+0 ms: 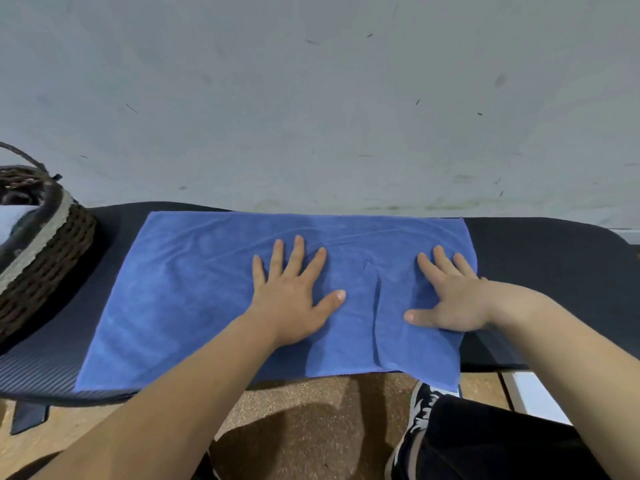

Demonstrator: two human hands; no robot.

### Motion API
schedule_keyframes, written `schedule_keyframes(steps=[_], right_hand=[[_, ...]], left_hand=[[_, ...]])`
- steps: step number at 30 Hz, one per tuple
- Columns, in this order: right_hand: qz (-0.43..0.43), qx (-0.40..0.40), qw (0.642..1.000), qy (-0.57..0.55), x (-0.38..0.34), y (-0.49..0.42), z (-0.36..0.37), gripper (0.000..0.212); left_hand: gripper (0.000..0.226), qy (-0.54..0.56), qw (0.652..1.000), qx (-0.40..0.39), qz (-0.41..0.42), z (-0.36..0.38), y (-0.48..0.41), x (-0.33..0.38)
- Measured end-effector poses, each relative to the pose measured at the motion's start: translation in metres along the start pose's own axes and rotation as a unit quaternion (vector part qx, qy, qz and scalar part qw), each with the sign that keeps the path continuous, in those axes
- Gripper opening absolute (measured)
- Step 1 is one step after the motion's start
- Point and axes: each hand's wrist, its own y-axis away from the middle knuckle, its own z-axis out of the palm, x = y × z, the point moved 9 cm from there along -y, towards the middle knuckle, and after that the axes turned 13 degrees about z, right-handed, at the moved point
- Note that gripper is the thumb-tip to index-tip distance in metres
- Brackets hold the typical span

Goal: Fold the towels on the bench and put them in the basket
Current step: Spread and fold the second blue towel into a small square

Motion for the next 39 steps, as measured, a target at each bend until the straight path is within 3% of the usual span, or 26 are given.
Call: schedule_keyframes(steps=[3, 6, 10, 14, 21, 23, 26, 32, 35, 37, 39], right_hand=[[-0.006, 0.029, 0.999, 0.018, 0.022, -0.005, -0.012, 0.123], [0.022, 0.01, 1.0, 0.008, 0.048, -0.004, -0.018, 0.127], [-0.022, 0.045, 0.999, -0.002, 0.047, 0.003, -0.019, 0.122], [-0.05, 0.042, 0.998, -0.026, 0.044, -0.002, -0.007, 0.107], [-0.009, 0.042, 0.995, -0.095, 0.088, -0.005, -0.013, 0.111], [0.019, 0.098, 0.984, -0.149, 0.1, -0.001, -0.028, 0.101], [0.092, 0.144, 0.955, -0.242, 0.125, 0.001, -0.041, 0.05], [0.065, 0.077, 0.952, -0.289, 0.11, 0.006, -0.021, 0.028], [0.038, 0.061, 0.896, -0.438, 0.112, 0.014, -0.023, 0.022], [0.024, -0.021, 0.854, -0.519, 0.115, 0.019, -0.01, 0.023], [0.029, -0.09, 0.848, -0.522, 0.124, 0.024, 0.006, 0.031]], left_hand=[[0.092, -0.024, 1.0, -0.016, 0.003, 0.003, -0.003, -0.005], [0.095, -0.045, 0.999, 0.003, 0.025, 0.0, -0.001, 0.005], [0.089, -0.09, 0.989, 0.041, 0.109, -0.004, -0.003, 0.073], [0.09, -0.058, 0.991, -0.01, 0.119, 0.024, -0.015, 0.132], [0.091, -0.044, 0.99, -0.042, 0.126, 0.045, -0.026, 0.159], [0.093, -0.045, 0.991, -0.032, 0.125, 0.042, -0.026, 0.156], [0.096, -0.026, 0.992, -0.037, 0.119, 0.043, -0.026, 0.155], [0.089, -0.056, 0.992, -0.018, 0.115, 0.048, -0.024, 0.158], [0.087, -0.057, 0.992, -0.025, 0.109, 0.049, -0.025, 0.158], [0.089, -0.055, 0.993, -0.026, 0.104, 0.049, -0.025, 0.158], [0.088, -0.058, 0.993, -0.028, 0.1, 0.05, -0.026, 0.157]])
